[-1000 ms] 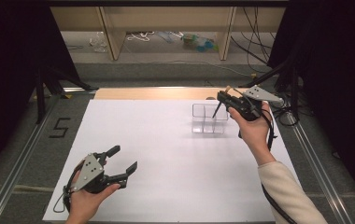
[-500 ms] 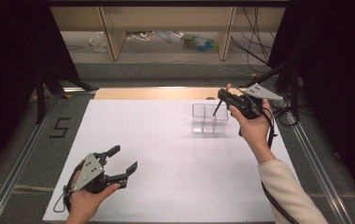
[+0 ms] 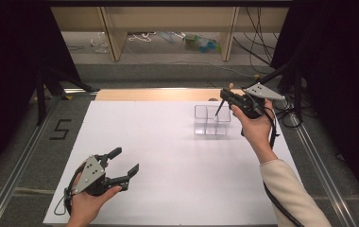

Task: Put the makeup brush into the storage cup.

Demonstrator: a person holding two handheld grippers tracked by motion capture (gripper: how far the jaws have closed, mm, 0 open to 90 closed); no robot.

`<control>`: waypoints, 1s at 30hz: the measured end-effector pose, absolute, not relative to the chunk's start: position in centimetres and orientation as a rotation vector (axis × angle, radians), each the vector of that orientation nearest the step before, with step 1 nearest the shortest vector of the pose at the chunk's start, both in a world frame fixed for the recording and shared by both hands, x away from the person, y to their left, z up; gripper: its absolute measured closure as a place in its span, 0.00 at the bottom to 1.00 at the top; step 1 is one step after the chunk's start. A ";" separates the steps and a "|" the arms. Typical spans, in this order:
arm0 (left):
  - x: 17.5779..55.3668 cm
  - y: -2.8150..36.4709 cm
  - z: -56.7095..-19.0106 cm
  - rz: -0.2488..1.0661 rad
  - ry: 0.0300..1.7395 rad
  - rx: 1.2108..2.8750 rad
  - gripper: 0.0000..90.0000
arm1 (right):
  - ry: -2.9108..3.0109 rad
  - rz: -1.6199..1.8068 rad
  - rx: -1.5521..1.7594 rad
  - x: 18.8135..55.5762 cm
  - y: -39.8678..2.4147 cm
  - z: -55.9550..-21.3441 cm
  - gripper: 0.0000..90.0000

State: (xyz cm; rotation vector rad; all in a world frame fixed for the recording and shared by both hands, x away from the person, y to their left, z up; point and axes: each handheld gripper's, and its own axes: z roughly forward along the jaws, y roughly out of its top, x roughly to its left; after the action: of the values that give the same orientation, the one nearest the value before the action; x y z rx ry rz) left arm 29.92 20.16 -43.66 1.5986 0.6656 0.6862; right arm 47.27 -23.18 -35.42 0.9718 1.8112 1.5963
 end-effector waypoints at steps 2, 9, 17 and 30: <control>29.9 20.1 -43.7 0.686 0.666 1.599 0.23 | 1.819 1.588 0.968 47.3 -23.2 -35.4 0.93; 29.9 20.1 -43.7 0.687 0.665 1.598 0.23 | 1.819 1.586 0.964 47.6 -23.0 -35.4 0.93; 29.9 20.2 -43.7 0.687 0.665 1.598 0.23 | 1.812 1.591 0.965 47.8 -23.0 -35.4 0.93; 29.9 20.2 -43.7 0.689 0.666 1.598 0.23 | 1.819 1.584 0.964 48.2 -22.8 -35.4 0.93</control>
State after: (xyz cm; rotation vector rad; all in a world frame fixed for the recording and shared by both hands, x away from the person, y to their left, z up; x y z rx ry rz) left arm 29.93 20.17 -43.66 1.5984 0.6659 0.6886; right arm 48.19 -22.80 -35.39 0.9638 1.8193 1.5836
